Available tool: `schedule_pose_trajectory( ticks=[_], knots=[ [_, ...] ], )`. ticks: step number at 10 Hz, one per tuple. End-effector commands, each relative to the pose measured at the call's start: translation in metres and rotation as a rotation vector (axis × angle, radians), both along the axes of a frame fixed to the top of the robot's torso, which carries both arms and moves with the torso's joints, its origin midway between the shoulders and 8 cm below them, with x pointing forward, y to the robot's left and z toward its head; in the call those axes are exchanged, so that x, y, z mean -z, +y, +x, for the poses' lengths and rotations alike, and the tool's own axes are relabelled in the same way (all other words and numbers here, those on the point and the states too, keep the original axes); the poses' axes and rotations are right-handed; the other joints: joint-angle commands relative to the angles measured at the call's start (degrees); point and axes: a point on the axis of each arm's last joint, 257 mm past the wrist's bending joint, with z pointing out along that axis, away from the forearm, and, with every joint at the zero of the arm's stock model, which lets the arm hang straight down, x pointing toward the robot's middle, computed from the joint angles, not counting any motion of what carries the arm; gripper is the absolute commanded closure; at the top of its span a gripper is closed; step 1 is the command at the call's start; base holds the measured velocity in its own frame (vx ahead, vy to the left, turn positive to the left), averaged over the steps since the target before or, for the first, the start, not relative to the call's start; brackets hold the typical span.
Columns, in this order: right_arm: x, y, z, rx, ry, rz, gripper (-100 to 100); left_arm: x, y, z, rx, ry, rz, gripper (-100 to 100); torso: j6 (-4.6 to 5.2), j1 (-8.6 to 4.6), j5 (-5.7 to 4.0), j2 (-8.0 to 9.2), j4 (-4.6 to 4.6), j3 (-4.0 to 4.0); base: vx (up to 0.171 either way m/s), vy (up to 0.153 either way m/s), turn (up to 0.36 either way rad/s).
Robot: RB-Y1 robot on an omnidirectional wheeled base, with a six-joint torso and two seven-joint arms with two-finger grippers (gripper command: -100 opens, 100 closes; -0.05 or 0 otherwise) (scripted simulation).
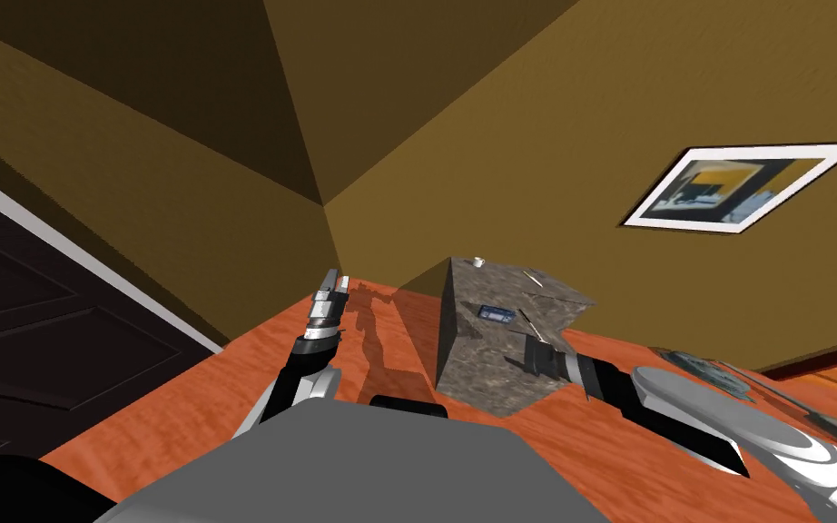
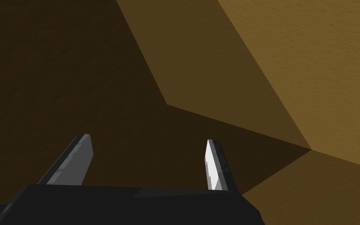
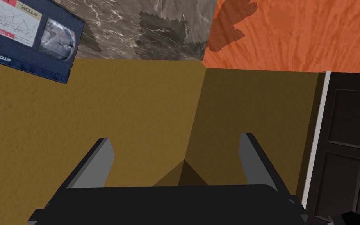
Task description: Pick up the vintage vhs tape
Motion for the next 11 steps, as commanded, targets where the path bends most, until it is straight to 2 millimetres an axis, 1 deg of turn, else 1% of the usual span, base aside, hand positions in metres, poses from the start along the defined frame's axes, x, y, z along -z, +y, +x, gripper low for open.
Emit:
schedule_pose_trajectory(
  ticks=[1, 2, 3, 4, 5, 6, 7, 8, 9, 10, 11],
  knots=[
    [0.001, -0.014, -0.003, -0.013, 0.019, -0.051, -100, 0.000, 0.000, 0.000, 0.000, 0.000, 0.000, 0, 0.00, 0.00, 0.00, 0.00, 0.00, 0.00, 0.061, 0.032, 0.097],
    [0.009, -0.033, -0.008, -0.018, 0.049, -0.111, -100, 0.000, 0.000, 0.000, 0.000, 0.000, 0.000, 0, 0.04, 0.00, 0.00, 0.00, 0.00, 0.00, 0.089, 0.048, 0.169],
    [0.006, -0.035, -0.008, -0.028, 0.053, -0.130, -100, 0.000, 0.000, 0.000, 0.000, 0.000, 0.000, 0, 0.00, 0.04, 0.01, -0.10, -0.02, -0.06, 0.086, 0.043, 0.077],
    [0.012, -0.054, -0.014, -0.031, 0.085, -0.184, -100, 0.000, 0.000, 0.000, 0.000, 0.000, 0.000, 0, 0.04, 0.04, 0.01, -0.09, -0.03, -0.06, 0.079, 0.042, 0.154],
    [0.009, -0.056, -0.013, -0.041, 0.088, -0.204, -100, 0.000, 0.000, 0.000, 0.000, 0.000, 0.000, 0, 0.00, 0.04, 0.01, -0.10, -0.03, -0.06, 0.072, 0.019, 0.073],
    [0.014, -0.075, -0.020, -0.045, 0.123, -0.259, -100, 0.000, 0.000, 0.000, 0.000, 0.000, 0.000, 0, 0.05, -0.02, 0.00, -0.06, -0.02, -0.04, 0.110, 0.033, 0.127],
    [0.012, -0.077, -0.019, -0.052, 0.125, -0.273, -100, 0.000, 0.000, 0.000, 0.000, 0.000, 0.000, 0, 0.01, 0.01, -0.01, -0.17, -0.04, -0.10, 0.094, 0.032, 0.079],
    [0.015, -0.096, -0.026, -0.056, 0.161, -0.325, -100, 0.000, 0.000, 0.000, 0.000, 0.000, 0.000, 0, 0.04, 0.02, 0.00, -0.13, -0.04, -0.08, 0.091, 0.038, 0.116],
    [0.008, -0.095, -0.018, -0.064, 0.144, -0.337, -100, 0.000, 0.000, 0.000, 0.000, 0.000, 0.000, 0, 0.02, 0.03, 0.00, -0.14, -0.04, -0.09, 0.089, 0.025, 0.080],
    [0.012, -0.097, -0.024, -0.061, 0.159, -0.336, -100, 0.000, 0.000, 0.000, 0.000, 0.000, 0.000, 0, 0.04, 0.01, 0.01, -0.11, -0.03, -0.07, 0.040, 0.002, 0.010],
    [0.013, -0.097, -0.025, -0.061, 0.162, -0.336, -100, 0.000, 0.000, 0.000, 0.000, 0.000, 0.000, 0, 0.07, -0.06, -0.02, 0.05, 0.00, 0.02, 0.000, -0.006, -0.007]
  ],
)
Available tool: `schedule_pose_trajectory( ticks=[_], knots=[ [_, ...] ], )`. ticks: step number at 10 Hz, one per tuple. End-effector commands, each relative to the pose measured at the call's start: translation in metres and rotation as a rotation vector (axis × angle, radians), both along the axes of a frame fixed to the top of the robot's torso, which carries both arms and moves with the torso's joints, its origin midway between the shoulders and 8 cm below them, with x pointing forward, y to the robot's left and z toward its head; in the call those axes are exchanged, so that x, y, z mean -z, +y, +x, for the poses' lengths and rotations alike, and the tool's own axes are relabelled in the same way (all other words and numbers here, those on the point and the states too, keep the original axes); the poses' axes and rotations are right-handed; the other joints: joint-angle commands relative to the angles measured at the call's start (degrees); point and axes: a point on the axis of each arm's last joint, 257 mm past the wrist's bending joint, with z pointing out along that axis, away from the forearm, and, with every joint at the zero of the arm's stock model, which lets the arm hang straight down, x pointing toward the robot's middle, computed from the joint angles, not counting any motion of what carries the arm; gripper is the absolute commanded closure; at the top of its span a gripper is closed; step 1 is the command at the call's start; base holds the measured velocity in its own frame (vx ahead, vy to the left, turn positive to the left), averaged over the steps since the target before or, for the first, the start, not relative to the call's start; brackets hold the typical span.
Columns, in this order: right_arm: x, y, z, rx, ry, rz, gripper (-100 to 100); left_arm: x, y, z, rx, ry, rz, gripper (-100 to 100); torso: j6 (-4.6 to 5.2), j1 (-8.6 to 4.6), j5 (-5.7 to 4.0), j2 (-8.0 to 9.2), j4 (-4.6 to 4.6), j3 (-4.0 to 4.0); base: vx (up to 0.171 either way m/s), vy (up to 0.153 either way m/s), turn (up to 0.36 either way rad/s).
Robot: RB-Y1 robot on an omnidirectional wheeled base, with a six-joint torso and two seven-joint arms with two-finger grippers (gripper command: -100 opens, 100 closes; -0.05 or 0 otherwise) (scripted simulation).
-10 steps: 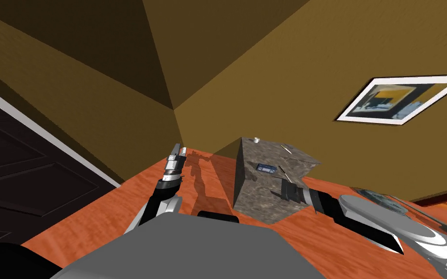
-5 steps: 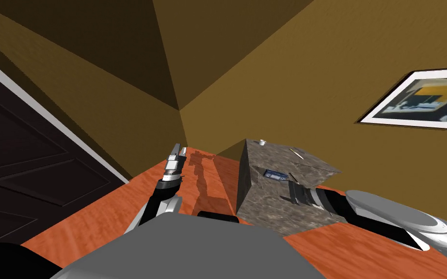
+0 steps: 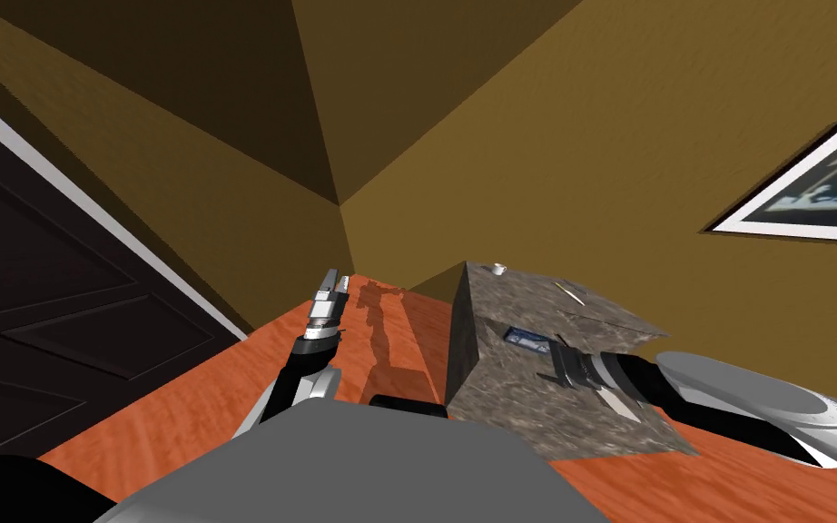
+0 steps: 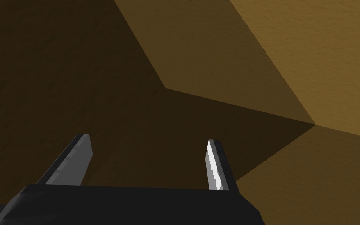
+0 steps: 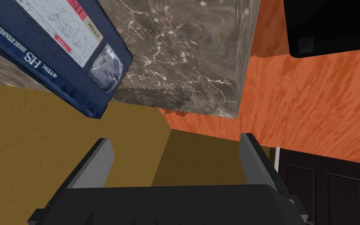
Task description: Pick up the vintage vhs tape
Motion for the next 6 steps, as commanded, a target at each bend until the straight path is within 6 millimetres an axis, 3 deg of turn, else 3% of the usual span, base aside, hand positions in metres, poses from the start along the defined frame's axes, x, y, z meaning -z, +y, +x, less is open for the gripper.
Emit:
schedule_pose_trajectory(
  ticks=[1, 2, 3, 5, 6],
  knots=[
    [0.001, -0.020, -0.009, -0.005, 0.040, -0.058, -100, 0.000, 0.000, 0.000, 0.000, 0.000, 0.000, 0, 0.00, 0.00, 0.00, 0.00, 0.00, 0.00, 0.045, 0.019, 0.177],
    [0.003, -0.036, -0.018, -0.003, 0.077, -0.102, -100, 0.000, 0.000, 0.000, 0.000, 0.000, 0.000, 0, -0.06, 0.07, 0.02, -0.10, -0.02, -0.05, 0.137, 0.005, 0.235],
    [0.001, -0.037, -0.017, -0.007, 0.078, -0.109, -100, 0.000, 0.000, 0.000, 0.000, 0.000, 0.000, 0, -0.07, 0.04, 0.02, -0.39, -0.08, -0.22, 0.122, 0.007, 0.048],
    [0.005, -0.067, -0.038, -0.008, 0.159, -0.191, -100, 0.000, 0.000, 0.000, 0.000, 0.000, 0.000, 0, -0.05, 0.10, 0.03, -0.44, -0.10, -0.25, 0.147, 0.016, 0.145],
    [0.000, -0.066, -0.031, -0.012, 0.141, -0.191, -100, 0.000, 0.000, 0.000, 0.000, 0.000, 0.000, 0, -0.07, 0.05, 0.02, -0.59, -0.14, -0.34, 0.121, -0.016, 0.074]
  ],
)
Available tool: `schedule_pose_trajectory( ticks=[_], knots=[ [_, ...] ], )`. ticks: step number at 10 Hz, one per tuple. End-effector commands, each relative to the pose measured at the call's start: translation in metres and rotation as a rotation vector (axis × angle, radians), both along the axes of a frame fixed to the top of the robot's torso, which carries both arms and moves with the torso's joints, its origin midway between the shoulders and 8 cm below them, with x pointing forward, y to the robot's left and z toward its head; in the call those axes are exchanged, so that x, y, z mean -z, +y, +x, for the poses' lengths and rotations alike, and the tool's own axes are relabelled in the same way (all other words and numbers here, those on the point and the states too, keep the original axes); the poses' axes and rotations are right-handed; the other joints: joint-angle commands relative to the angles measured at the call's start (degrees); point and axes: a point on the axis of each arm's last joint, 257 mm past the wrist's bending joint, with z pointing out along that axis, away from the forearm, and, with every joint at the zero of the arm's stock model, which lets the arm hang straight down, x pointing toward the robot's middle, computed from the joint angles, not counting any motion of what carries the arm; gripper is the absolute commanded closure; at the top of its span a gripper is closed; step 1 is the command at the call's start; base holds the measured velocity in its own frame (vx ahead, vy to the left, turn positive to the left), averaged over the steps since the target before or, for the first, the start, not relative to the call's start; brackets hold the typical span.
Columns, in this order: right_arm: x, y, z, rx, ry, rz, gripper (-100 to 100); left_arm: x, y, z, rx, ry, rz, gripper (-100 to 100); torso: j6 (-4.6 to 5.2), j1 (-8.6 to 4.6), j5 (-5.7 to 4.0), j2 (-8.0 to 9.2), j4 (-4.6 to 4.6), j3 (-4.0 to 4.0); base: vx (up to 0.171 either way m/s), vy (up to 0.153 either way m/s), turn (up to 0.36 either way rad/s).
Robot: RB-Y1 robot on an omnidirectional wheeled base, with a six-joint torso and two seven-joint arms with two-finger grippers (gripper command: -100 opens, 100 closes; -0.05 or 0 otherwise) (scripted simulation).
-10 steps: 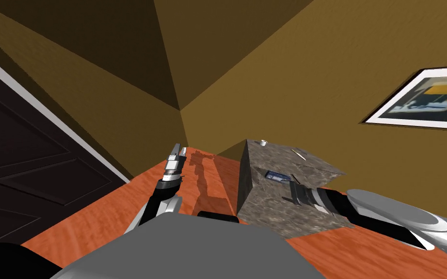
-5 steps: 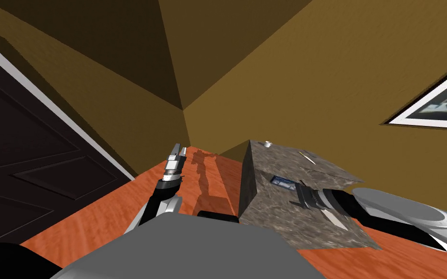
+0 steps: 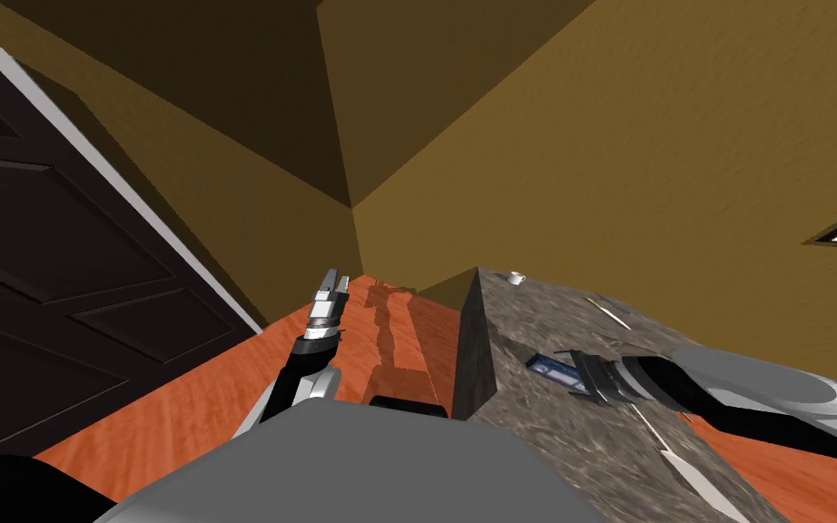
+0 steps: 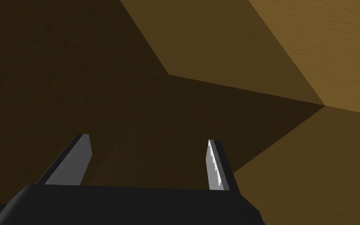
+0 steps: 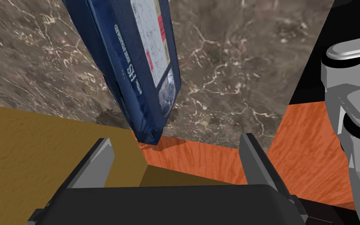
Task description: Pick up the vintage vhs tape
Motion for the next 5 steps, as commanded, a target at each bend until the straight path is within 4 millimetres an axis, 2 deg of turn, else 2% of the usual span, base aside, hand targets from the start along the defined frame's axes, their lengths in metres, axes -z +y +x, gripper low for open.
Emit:
schedule_pose_trajectory(
  ticks=[1, 2, 3, 5],
  knots=[
    [0.001, -0.003, -0.006, 0.001, 0.014, -0.007, -100, 0.000, 0.000, 0.000, 0.000, 0.000, 0.000, 0, 0.00, 0.00, 0.00, 0.00, 0.00, 0.00, 0.039, -0.017, -0.021],
    [0.004, -0.016, -0.019, 0.004, 0.058, -0.038, -100, 0.000, 0.000, 0.000, 0.000, 0.000, 0.000, 0, 0.03, -0.01, -0.01, 0.27, 0.06, 0.16, 0.057, -0.012, 0.110],
    [0.008, -0.026, -0.034, 0.009, 0.103, -0.062, -100, 0.000, 0.000, 0.000, 0.000, 0.000, 0.000, 0, 0.00, -0.02, -0.02, 0.29, 0.08, 0.18, 0.127, -0.023, 0.152],
    [0.008, -0.026, -0.034, 0.009, 0.103, -0.062, -100, 0.000, 0.000, 0.000, 0.000, 0.000, 0.000, 0, 0.01, -0.01, -0.02, 0.15, 0.04, 0.09, 0.064, -0.007, 0.029]
  ],
)
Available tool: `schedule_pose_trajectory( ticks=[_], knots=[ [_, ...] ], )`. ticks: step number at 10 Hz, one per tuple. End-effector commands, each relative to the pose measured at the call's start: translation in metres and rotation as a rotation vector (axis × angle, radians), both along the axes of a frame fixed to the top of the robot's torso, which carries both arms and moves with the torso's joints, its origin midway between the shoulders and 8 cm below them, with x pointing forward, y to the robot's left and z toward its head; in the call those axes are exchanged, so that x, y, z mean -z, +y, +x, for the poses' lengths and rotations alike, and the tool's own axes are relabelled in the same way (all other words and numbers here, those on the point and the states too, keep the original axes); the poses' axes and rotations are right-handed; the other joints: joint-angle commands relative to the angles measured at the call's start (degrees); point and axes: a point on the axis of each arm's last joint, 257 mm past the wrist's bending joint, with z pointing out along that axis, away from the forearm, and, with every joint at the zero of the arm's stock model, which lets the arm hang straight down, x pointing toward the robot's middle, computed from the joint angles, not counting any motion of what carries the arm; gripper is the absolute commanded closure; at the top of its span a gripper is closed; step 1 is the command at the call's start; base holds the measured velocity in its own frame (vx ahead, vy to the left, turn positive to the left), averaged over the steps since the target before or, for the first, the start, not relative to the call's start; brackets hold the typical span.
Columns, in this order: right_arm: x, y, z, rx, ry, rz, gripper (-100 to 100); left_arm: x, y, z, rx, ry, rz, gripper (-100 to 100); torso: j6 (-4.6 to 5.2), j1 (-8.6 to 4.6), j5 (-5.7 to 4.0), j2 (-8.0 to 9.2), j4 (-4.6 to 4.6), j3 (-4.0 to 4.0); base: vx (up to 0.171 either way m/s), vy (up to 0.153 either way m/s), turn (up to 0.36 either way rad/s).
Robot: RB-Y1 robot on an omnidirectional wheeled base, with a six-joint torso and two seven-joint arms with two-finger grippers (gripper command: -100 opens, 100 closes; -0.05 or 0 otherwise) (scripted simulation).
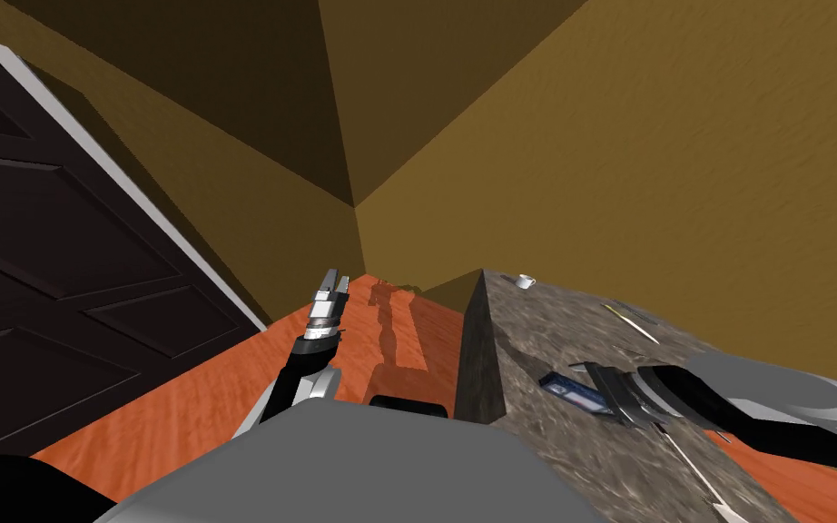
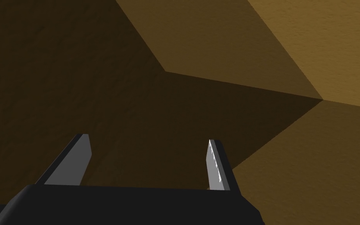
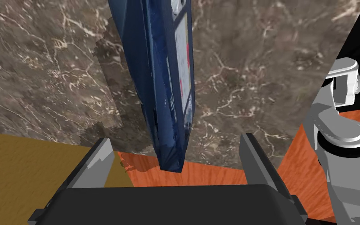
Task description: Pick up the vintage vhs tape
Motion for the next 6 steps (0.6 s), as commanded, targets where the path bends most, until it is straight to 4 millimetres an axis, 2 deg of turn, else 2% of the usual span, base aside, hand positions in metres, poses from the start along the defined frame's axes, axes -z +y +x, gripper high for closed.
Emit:
schedule_pose_trajectory(
  ticks=[1, 3, 4, 6],
  knots=[
    [0.009, -0.017, -0.032, 0.017, 0.092, -0.033, -100, 0.000, 0.000, 0.000, 0.000, 0.000, 0.000, 0, 0.00, 0.00, 0.00, 0.00, 0.00, 0.00, 0.082, -0.006, 0.155],
    [0.017, -0.031, -0.067, 0.038, 0.183, -0.055, -100, 0.000, 0.000, 0.000, 0.000, 0.000, 0.000, 0, -0.04, -0.05, 0.00, -0.28, -0.06, -0.15, 0.139, -0.030, 0.137],
    [0.020, -0.025, -0.073, 0.081, 0.187, -0.017, -100, 0.000, 0.000, 0.000, 0.000, 0.000, 0.000, 0, -0.03, -0.10, -0.01, -0.33, -0.08, -0.19, 0.092, -0.036, 0.044],
    [0.015, -0.022, -0.060, 0.077, 0.160, -0.012, -100, 0.000, 0.000, 0.000, 0.000, 0.000, 0.000, 0, 0.00, -0.05, -0.01, 0.01, 0.00, 0.00, 0.009, -0.007, -0.003]
  ],
)
